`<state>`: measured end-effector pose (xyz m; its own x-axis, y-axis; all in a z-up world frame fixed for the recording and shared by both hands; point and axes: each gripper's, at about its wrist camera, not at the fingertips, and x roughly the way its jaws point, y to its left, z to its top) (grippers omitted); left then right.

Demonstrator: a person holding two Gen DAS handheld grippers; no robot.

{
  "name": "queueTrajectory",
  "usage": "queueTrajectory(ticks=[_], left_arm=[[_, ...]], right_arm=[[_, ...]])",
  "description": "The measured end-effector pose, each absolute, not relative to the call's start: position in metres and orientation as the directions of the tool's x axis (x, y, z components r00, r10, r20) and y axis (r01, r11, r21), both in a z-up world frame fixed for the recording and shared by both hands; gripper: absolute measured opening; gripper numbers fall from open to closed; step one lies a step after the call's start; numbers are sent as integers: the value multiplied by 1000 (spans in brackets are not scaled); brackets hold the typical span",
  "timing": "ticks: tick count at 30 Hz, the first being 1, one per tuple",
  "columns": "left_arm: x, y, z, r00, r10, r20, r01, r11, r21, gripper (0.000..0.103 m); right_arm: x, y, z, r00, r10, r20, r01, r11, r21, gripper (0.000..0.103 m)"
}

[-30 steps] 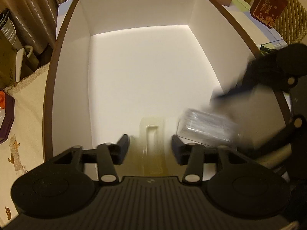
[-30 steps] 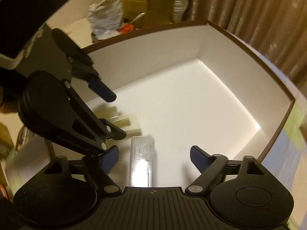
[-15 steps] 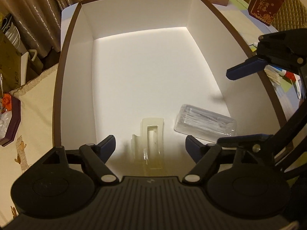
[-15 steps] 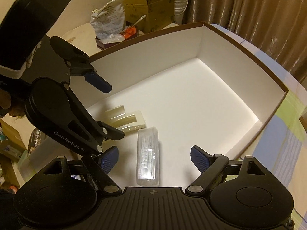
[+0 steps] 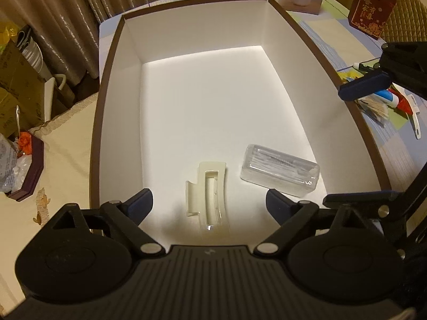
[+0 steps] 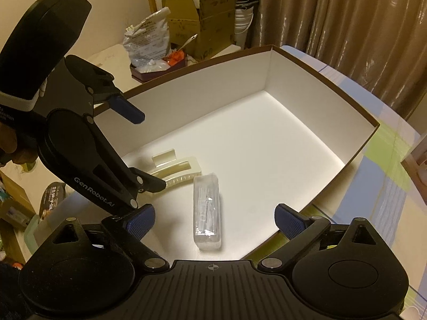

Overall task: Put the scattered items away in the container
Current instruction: 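Open left tool releasing the clip while right tool releases the case in the box, then withdraw both tools from the box back toward the remaining items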

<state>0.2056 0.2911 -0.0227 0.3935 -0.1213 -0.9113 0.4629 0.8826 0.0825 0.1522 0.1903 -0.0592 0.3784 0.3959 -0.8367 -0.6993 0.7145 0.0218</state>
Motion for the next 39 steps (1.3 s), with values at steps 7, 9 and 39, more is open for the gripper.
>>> queueTrajectory(ticks=[7, 9, 39], left_arm=[[194, 290, -13, 428, -96, -898, 437, 892, 113, 95], [191, 291, -9, 440, -94, -893, 427, 897, 116, 95], [123, 278, 22, 510, -32, -860, 319, 935, 155, 99]], right_arm=[[138, 184, -50, 396, 409, -822, -697, 717, 22, 101], [135, 183, -48, 402, 410, -819, -696, 718, 19, 101], [85, 150, -22, 412, 475, -777, -744, 668, 13, 101]])
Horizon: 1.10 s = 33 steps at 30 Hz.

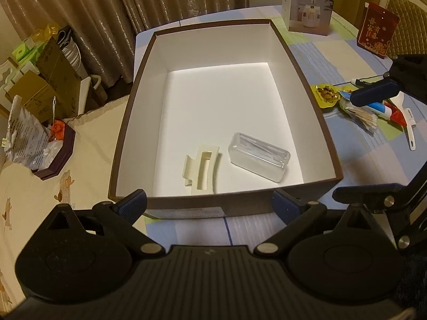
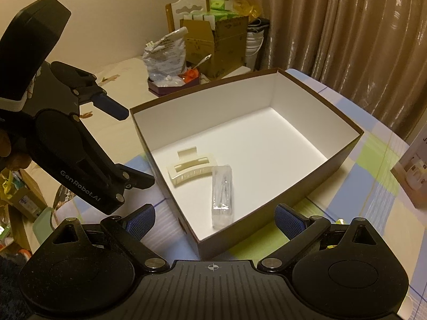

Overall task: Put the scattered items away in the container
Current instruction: 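Withdraw both tools from the box back toward the remaining items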

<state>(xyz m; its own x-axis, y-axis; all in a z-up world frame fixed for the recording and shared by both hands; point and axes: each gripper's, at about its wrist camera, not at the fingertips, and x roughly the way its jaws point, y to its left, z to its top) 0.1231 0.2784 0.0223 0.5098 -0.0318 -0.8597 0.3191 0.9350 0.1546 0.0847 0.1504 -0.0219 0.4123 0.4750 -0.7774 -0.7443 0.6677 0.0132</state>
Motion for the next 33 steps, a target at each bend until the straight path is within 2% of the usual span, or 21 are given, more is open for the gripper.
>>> queueTrajectory(ticks=[33], left_arm=[[50, 180, 17, 491, 8, -871, 189, 975, 115, 99]], right_arm=[[31, 32, -13, 387, 544, -745, -759, 647, 78, 101]])
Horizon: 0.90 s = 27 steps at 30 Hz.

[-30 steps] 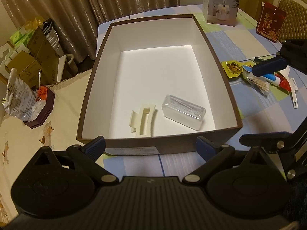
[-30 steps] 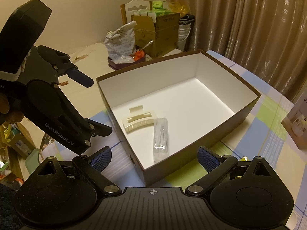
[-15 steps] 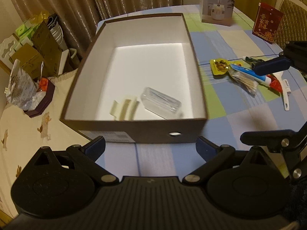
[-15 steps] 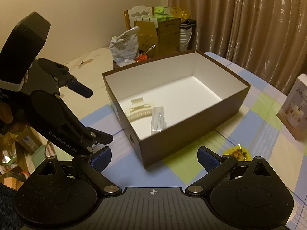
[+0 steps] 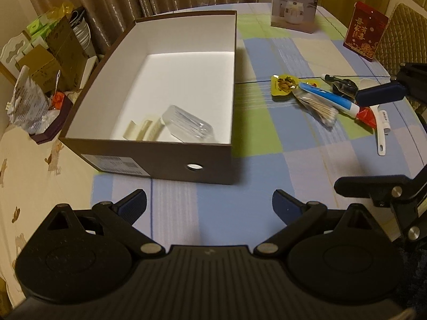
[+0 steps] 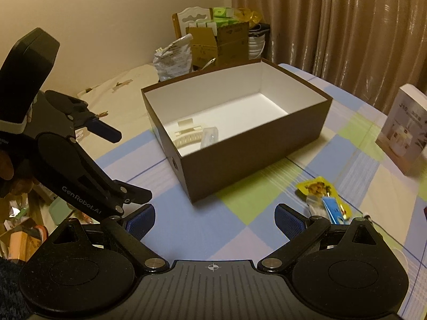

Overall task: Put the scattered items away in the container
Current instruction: 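Withdraw both tools from the box back toward the remaining items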

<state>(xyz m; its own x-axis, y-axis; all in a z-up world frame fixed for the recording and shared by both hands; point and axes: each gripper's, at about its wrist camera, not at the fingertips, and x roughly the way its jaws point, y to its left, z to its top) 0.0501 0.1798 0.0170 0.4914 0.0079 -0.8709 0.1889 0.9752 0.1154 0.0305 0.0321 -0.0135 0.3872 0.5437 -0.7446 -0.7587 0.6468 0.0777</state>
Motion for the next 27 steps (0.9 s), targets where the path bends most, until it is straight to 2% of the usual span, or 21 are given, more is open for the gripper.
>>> queueTrajectory(ticks=[12, 27], left_arm=[[39, 140, 8, 502, 9, -865, 147, 985, 95, 99], [62, 76, -1, 505, -85, -859, 255, 965, 55, 99]], right_arm=[[26, -34, -19, 431, 491, -757, -625, 768, 142, 101], [27, -117, -25, 491, 381, -783, -412, 894, 176, 101]])
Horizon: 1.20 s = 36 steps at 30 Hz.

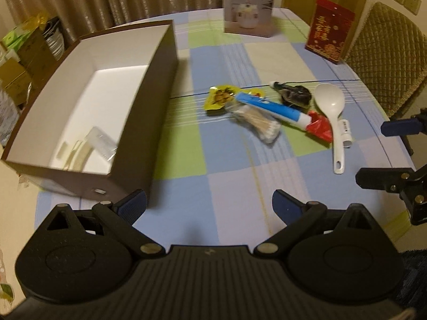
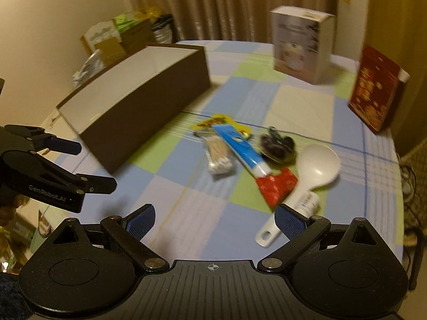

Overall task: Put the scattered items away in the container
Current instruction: 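Withdraw both tools from the box back toward the remaining items, then grasp the cotton swab bag with left tool while right tool grasps the white pill bottle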

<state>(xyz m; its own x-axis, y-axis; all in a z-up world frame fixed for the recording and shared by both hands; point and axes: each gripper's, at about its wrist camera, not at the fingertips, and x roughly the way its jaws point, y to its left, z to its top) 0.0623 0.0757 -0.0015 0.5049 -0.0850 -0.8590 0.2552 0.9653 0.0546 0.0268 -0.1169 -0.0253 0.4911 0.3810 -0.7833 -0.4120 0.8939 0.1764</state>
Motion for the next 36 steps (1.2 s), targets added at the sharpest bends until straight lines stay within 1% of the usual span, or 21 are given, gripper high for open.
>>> queueTrajectory(ticks=[10, 20, 21, 22, 23, 26, 27, 29, 31, 36], left_arm=[[84, 49, -10, 501, -110, -859, 302, 952, 54, 99], [113, 31, -31, 464, -106, -879, 319, 946, 55, 98], [117, 30, -34, 460, -100, -882, 317, 947, 57, 98], [120, 29, -35, 458, -98, -884, 315, 947, 58, 98], [125, 28, -37, 456, -97, -885, 314, 948, 58, 98], [135, 25, -41, 451, -95, -887, 314, 948, 58, 97], [138, 24, -42, 451, -94, -888, 315, 947, 59, 97], [145, 22, -45, 451, -91, -888, 314, 947, 63, 97], [152, 20, -48, 445, -89, -891, 310, 949, 60, 95], [167, 17, -57, 431, -91, -898, 314, 948, 54, 95]], right_arm=[[42, -159, -48, 486, 326, -811, -259, 940, 223, 101], [67, -196, -66, 520, 229, -823, -92, 973, 212, 100], [69, -196, -68, 523, 225, -822, -87, 974, 212, 87], [72, -197, -69, 521, 231, -822, -84, 972, 220, 76], [75, -199, -72, 513, 232, -826, -71, 971, 229, 68], [84, -203, -80, 504, 230, -833, -30, 968, 250, 68], [85, -204, -81, 509, 227, -830, -28, 968, 248, 58], [90, -205, -85, 502, 230, -834, -26, 968, 252, 42], [97, -209, -89, 486, 239, -840, -8, 963, 270, 42], [108, -208, -97, 482, 232, -845, 7, 963, 269, 42]])
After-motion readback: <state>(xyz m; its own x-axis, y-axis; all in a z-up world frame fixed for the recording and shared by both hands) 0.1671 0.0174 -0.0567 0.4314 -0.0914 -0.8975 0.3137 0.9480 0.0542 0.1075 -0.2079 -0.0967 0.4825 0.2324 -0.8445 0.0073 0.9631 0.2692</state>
